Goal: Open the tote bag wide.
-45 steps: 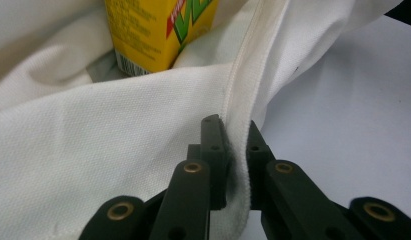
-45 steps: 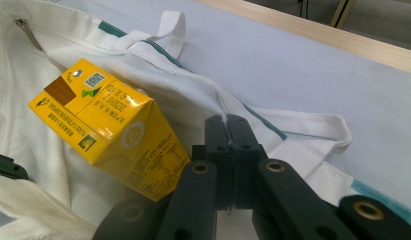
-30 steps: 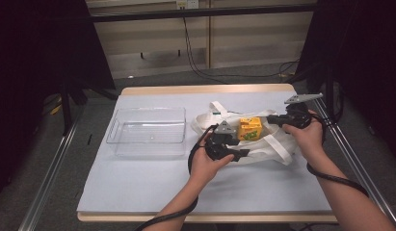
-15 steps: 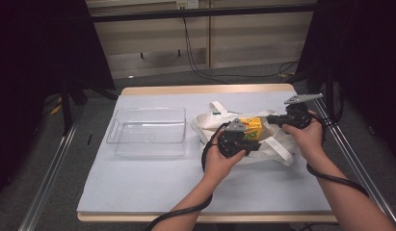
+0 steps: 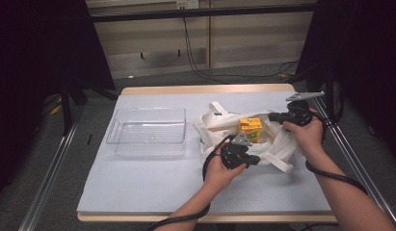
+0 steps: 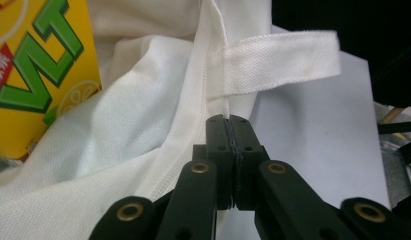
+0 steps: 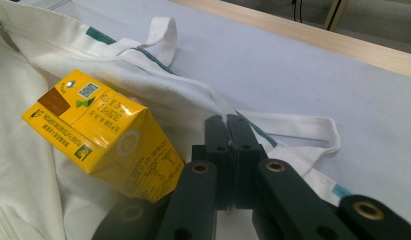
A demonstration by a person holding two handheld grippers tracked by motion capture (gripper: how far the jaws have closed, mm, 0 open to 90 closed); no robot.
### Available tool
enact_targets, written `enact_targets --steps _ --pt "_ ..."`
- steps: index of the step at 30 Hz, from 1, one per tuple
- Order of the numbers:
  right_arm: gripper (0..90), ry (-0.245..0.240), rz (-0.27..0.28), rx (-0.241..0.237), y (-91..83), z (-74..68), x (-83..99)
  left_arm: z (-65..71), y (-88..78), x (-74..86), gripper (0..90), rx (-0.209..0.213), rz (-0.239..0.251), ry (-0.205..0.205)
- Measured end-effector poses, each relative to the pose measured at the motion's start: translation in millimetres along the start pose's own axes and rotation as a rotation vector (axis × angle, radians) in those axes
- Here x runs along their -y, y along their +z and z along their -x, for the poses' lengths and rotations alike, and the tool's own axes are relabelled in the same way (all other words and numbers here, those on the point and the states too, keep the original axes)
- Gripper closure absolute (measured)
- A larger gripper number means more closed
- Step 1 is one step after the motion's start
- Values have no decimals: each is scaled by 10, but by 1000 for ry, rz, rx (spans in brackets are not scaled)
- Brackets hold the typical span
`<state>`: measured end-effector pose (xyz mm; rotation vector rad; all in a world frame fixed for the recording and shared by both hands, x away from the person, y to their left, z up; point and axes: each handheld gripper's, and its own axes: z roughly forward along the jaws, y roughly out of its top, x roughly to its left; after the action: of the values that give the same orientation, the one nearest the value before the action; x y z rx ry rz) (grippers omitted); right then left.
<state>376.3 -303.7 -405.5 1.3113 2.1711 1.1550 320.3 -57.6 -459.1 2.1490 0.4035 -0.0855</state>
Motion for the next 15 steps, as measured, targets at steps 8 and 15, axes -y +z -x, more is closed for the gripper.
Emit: enact_targets --steps 8,15 --pt "889 5 0 6 42 41 1 7 57 95 895 -4 -48 6" --pt "889 10 -2 25 127 100 27 9 68 129 896 0 -47 9"
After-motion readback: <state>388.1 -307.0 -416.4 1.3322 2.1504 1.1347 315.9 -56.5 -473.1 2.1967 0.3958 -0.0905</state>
